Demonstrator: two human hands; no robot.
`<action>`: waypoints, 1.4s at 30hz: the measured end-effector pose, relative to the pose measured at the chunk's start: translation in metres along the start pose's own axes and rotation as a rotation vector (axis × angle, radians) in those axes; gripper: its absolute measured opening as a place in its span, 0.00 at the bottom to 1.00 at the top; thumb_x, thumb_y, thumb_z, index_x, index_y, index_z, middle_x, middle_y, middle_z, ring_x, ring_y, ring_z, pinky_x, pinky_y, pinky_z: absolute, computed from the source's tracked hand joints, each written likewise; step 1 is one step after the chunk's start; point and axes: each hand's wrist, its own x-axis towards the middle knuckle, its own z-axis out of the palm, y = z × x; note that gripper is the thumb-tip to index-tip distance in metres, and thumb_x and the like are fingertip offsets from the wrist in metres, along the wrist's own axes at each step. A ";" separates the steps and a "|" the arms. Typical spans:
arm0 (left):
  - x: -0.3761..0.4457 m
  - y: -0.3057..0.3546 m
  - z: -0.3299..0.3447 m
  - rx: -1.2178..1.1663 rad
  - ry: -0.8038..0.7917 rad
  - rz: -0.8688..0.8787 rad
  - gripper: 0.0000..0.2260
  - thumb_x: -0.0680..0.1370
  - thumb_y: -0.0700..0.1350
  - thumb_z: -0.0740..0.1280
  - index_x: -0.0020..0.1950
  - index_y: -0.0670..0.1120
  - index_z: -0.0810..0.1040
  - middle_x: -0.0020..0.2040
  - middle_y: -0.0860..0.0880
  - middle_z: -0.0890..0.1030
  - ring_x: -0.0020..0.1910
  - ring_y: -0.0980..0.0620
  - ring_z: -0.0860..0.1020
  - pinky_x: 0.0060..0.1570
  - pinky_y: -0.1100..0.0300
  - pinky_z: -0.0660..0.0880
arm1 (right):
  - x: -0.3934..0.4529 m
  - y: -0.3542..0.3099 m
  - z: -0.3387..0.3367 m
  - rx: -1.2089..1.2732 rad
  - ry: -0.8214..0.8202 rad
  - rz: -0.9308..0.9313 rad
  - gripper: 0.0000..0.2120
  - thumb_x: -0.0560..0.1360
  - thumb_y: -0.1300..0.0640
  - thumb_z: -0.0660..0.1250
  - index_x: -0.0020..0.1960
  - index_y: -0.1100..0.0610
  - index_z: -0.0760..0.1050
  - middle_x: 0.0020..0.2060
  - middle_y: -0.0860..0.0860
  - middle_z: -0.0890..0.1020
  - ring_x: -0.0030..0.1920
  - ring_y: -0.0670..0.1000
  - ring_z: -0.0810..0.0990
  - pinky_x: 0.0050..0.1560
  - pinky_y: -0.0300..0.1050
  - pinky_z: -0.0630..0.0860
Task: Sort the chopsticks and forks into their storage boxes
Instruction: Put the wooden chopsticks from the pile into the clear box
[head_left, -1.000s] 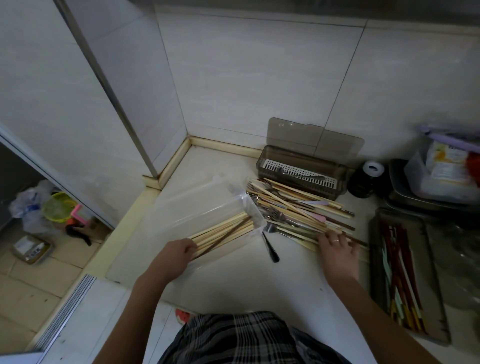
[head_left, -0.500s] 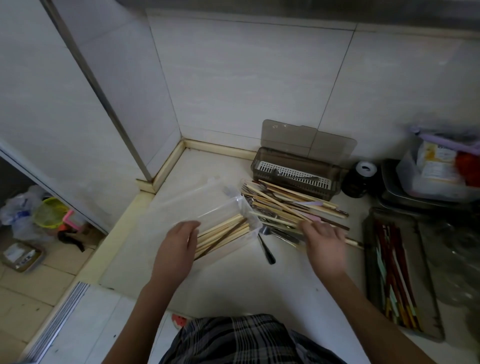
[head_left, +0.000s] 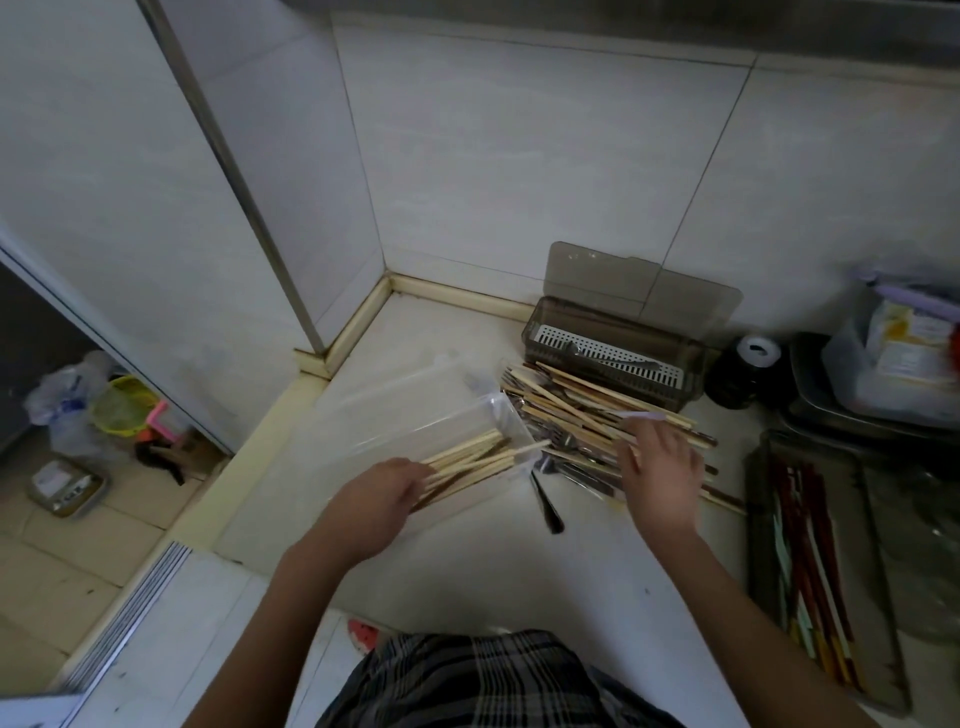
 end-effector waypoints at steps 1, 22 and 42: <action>-0.003 -0.007 0.000 -0.007 -0.024 -0.026 0.14 0.81 0.43 0.57 0.65 0.47 0.73 0.58 0.46 0.77 0.56 0.48 0.74 0.55 0.60 0.68 | -0.003 0.013 0.003 -0.035 -0.081 0.074 0.11 0.77 0.57 0.64 0.59 0.54 0.75 0.56 0.55 0.79 0.59 0.60 0.74 0.60 0.58 0.66; 0.001 -0.028 0.023 -0.249 -0.062 -0.311 0.13 0.80 0.40 0.59 0.64 0.45 0.75 0.63 0.44 0.75 0.60 0.47 0.74 0.58 0.60 0.67 | -0.023 0.063 0.015 -0.158 -0.338 0.204 0.14 0.78 0.51 0.60 0.63 0.52 0.68 0.61 0.56 0.74 0.63 0.61 0.69 0.58 0.58 0.71; -0.012 0.006 0.014 -0.132 0.592 -0.034 0.14 0.79 0.49 0.59 0.59 0.43 0.76 0.49 0.48 0.80 0.47 0.51 0.78 0.47 0.59 0.74 | -0.016 0.020 -0.015 -0.256 0.102 -0.416 0.16 0.67 0.67 0.68 0.52 0.54 0.77 0.45 0.56 0.76 0.48 0.60 0.76 0.56 0.59 0.66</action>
